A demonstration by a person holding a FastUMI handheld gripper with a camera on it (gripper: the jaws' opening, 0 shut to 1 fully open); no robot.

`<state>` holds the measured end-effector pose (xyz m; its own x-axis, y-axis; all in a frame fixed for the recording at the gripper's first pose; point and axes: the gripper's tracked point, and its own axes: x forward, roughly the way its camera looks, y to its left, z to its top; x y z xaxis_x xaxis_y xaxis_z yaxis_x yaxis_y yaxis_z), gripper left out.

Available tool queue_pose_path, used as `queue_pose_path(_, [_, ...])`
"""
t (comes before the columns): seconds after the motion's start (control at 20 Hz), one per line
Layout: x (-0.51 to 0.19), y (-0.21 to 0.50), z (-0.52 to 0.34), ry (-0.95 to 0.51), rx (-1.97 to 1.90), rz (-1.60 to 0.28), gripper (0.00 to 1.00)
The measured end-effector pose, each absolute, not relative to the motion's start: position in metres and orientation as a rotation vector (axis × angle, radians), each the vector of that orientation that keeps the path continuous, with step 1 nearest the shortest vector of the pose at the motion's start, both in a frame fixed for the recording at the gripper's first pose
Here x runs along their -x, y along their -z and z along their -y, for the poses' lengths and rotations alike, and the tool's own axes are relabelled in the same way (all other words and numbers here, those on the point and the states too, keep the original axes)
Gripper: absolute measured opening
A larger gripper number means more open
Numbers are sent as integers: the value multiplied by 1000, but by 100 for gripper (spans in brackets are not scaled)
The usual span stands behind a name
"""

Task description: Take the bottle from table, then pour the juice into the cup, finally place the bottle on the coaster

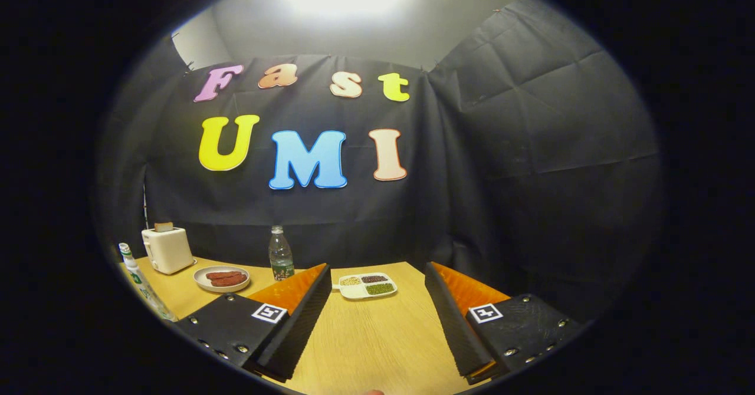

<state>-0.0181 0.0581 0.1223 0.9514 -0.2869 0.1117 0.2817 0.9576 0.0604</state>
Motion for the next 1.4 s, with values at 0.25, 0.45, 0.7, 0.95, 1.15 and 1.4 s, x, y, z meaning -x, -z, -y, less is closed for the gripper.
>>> queue_pose_path(0.25, [43, -148, -138, 254, -40, 136, 96])
queue_pose_path(0.45, [46, -162, -223, 139, -22, 166, 96])
queue_pose_path(0.7, [47, -157, -326, 9, -2, 159, 97])
queue_pose_path(0.95, [45, -141, -418, -119, 25, 155, 97])
queue_pose_path(1.15, [32, -110, -464, -158, 106, 101, 97])
queue_pose_path(1.4, [10, -66, -494, -159, 108, 21, 97])
